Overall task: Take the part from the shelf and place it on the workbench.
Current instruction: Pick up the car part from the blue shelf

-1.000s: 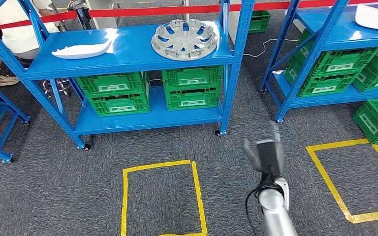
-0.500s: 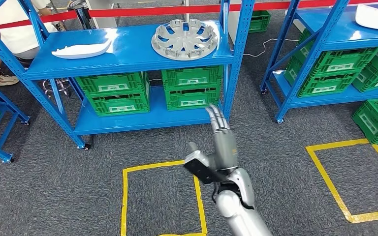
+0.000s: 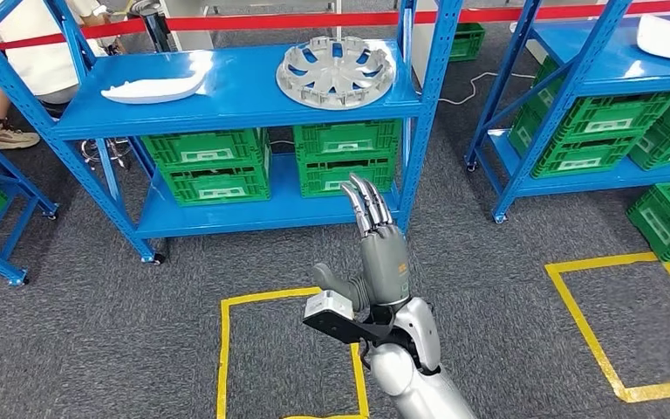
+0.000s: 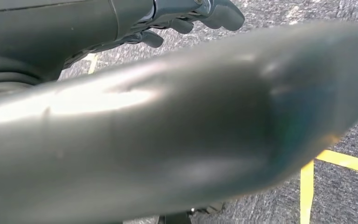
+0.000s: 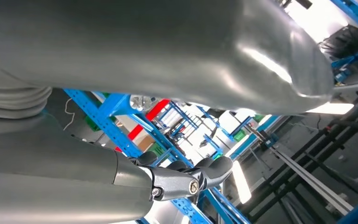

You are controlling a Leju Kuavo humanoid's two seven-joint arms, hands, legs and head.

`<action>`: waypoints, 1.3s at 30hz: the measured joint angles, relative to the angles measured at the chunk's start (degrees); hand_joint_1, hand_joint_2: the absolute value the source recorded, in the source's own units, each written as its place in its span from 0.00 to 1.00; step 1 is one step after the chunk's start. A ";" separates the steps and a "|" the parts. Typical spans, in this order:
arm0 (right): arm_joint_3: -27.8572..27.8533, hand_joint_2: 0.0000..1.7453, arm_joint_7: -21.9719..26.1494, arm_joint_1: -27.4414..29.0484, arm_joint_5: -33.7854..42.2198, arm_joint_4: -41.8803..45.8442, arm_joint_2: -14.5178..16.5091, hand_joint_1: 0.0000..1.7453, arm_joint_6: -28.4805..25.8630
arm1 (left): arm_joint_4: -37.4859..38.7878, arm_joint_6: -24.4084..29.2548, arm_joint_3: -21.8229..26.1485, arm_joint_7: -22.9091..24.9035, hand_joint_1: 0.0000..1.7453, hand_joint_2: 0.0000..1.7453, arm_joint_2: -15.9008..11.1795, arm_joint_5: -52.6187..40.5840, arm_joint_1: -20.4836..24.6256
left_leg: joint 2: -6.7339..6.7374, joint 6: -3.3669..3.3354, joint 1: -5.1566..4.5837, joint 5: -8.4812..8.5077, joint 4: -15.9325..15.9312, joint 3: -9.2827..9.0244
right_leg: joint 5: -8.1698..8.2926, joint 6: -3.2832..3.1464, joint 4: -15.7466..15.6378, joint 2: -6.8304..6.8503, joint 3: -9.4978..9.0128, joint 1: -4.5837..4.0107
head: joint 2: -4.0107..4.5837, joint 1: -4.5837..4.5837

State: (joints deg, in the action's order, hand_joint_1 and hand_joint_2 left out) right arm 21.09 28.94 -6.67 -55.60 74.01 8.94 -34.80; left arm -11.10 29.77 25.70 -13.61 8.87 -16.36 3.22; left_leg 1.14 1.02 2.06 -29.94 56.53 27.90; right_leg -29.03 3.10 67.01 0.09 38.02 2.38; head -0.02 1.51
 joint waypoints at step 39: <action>-1.62 0.00 1.86 3.27 6.09 4.62 -1.56 0.00 2.04 | -0.02 -0.69 1.84 0.37 0.00 0.00 0.28 -0.08 0.30 | -1.49 0.58 -1.96 -1.34 6.13 4.10 | 1.09 -5.03 -7.46 0.33 -4.35 -1.84 | 0.00 -0.22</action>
State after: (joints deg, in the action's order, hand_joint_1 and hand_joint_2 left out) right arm 19.46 30.80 -3.40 -49.51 78.64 7.39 -32.75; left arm -11.12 29.08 27.54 -13.24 9.16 -16.44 3.52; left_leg -0.34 1.60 0.10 -31.28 62.66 32.00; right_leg -27.93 -1.92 59.54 0.42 33.66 0.53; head -0.02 1.29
